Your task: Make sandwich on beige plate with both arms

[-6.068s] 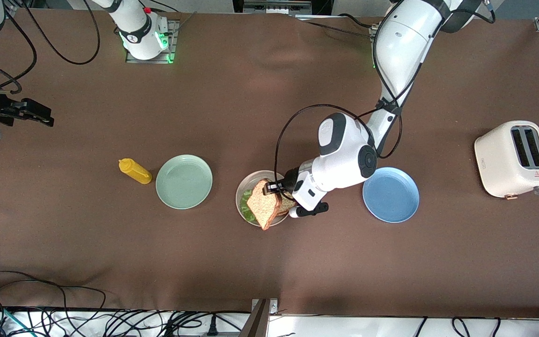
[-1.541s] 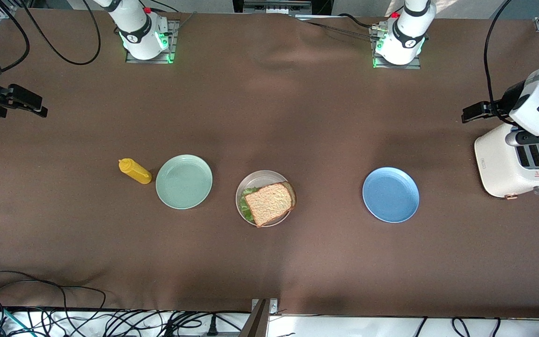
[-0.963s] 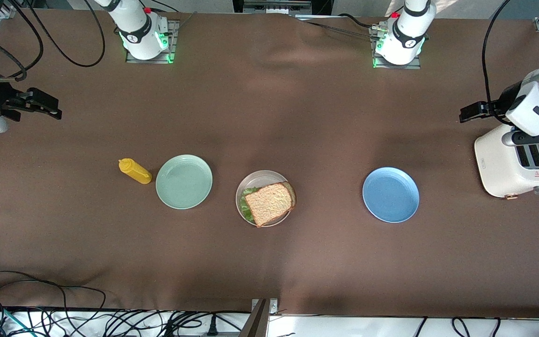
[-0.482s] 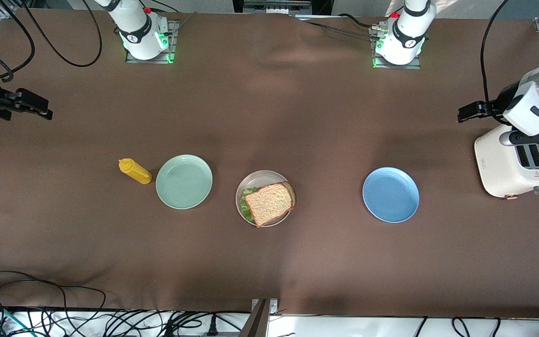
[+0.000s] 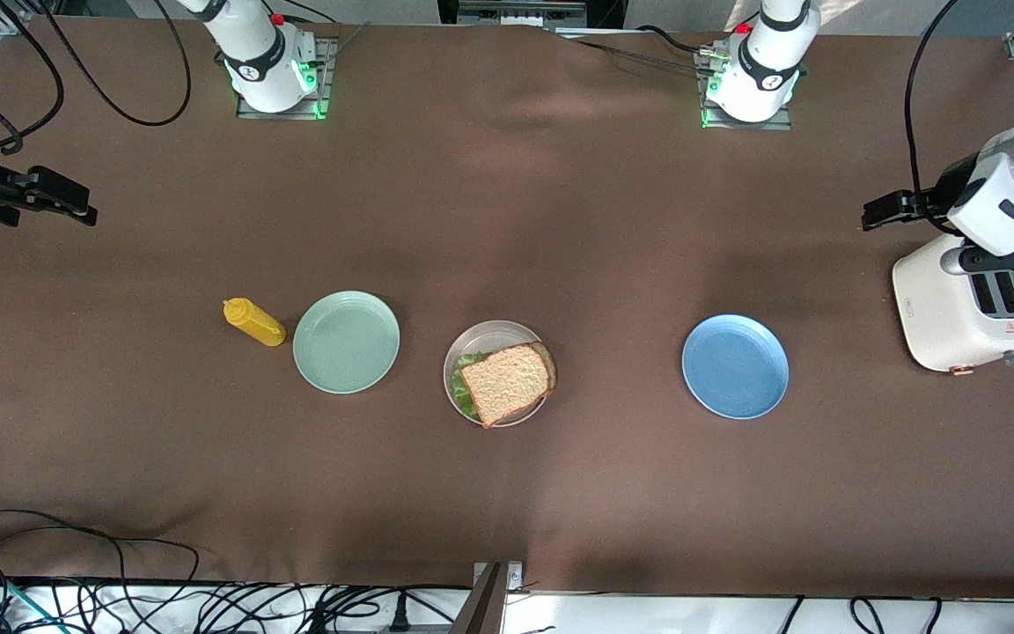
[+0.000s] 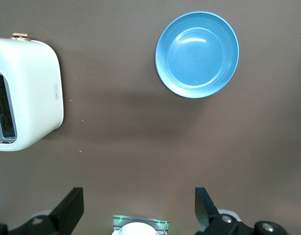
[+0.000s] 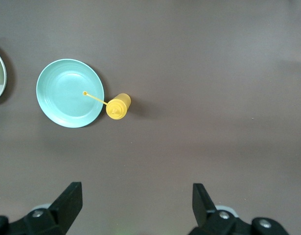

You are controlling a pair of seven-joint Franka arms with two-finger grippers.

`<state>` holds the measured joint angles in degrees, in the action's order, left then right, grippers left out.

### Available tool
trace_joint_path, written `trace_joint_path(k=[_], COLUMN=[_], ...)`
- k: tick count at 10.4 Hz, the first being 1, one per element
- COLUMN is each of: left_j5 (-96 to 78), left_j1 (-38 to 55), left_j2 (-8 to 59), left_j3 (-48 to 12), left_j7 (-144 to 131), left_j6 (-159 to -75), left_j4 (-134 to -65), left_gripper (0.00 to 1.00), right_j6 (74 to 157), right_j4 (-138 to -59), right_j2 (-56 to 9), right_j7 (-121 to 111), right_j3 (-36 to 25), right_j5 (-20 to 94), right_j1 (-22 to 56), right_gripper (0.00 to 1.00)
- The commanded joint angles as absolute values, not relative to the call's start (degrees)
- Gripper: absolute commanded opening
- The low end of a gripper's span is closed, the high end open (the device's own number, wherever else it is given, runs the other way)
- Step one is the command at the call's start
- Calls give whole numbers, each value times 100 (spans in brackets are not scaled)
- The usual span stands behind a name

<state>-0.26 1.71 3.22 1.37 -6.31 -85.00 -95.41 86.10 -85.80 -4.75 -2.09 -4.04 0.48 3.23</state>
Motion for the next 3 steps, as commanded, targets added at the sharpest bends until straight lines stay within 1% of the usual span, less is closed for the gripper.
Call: trace_joint_path(k=[1, 3], left_j5=[105, 79], left_j1=[141, 97], left_j2=[229, 229], left_j3=[132, 132], left_j7=[-527, -527], left_j6=[-8473, -8473], left_j4=[-9615, -9624], left_gripper=[100, 100], right_j6=[8552, 8560], right_j4=[-8490, -8482], right_j2=[-439, -439], right_j7=[-167, -158], right_j3=[-369, -360], right_j5=[18, 18], right_j1=[290, 290], right_gripper=[100, 100])
